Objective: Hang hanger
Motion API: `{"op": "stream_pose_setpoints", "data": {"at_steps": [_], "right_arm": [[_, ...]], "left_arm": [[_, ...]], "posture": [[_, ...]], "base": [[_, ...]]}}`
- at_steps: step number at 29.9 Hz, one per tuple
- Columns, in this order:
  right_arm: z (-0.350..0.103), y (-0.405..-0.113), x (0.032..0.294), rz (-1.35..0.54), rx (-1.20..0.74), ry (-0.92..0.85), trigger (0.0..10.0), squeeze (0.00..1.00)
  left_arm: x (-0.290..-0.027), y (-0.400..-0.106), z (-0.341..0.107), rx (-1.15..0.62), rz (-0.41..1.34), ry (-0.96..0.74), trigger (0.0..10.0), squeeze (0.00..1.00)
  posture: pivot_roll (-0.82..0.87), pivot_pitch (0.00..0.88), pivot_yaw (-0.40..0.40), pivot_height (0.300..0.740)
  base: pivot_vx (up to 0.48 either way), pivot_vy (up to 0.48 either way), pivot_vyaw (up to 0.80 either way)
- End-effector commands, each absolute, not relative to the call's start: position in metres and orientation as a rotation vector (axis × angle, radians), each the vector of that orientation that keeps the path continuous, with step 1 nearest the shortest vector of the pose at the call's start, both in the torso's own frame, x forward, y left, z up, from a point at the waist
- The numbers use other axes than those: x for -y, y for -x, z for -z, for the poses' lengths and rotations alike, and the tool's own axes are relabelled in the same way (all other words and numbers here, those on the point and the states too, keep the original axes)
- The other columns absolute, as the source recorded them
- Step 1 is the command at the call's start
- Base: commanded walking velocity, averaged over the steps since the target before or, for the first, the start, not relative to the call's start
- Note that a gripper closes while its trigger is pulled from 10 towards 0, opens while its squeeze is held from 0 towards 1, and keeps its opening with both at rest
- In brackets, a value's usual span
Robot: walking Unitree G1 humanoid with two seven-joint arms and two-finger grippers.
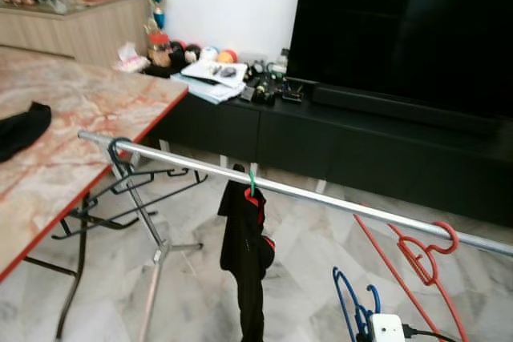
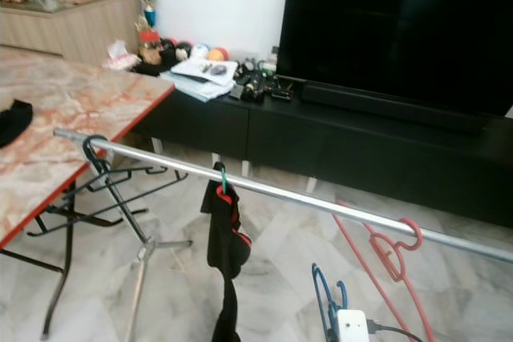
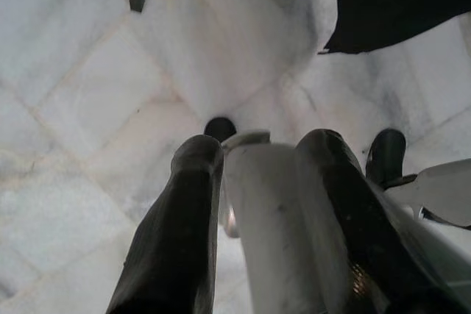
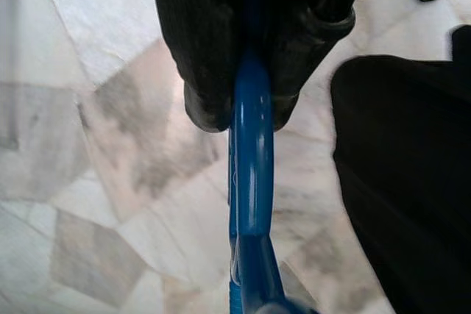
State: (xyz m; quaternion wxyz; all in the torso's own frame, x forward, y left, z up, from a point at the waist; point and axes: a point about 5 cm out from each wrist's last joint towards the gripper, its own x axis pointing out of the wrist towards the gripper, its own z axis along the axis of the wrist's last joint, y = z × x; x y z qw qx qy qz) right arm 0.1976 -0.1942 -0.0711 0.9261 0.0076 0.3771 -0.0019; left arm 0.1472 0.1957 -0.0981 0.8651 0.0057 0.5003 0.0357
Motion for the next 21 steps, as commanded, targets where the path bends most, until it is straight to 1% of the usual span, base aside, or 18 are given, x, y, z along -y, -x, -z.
{"op": "stream_pose_setpoints", "data": {"at_steps": [1,8,21], "right_arm": [[0.0659,-0.2051,0.1955,0.017,-0.730,-0.029,10.0,0.00],[0.0636,-0.2065,0.1955,0.023,-0.691,-0.048,10.0,0.00],[0.0586,-0.2110,0.1912,-0.053,-0.631,-0.015,10.0,0.00]], "left_arm": [[-0.1906,-0.1359,0.1033,-1.101,-0.052,-0.018,10.0,0.00],[-0.1903,-0.1355,0.1035,-1.103,-0.049,-0.020,10.0,0.00],[-0.1921,-0.1366,0.1027,-1.092,-0.054,-0.045,10.0,0.00]], "posture": [[0.14,0.000,-0.103,0.740],[0.13,0.000,-0.104,0.740],[0.13,0.000,-0.104,0.740]], "base": [[0.000,0.000,0.00],[0.000,0.000,0.00],[0.000,0.000,0.00]]}}
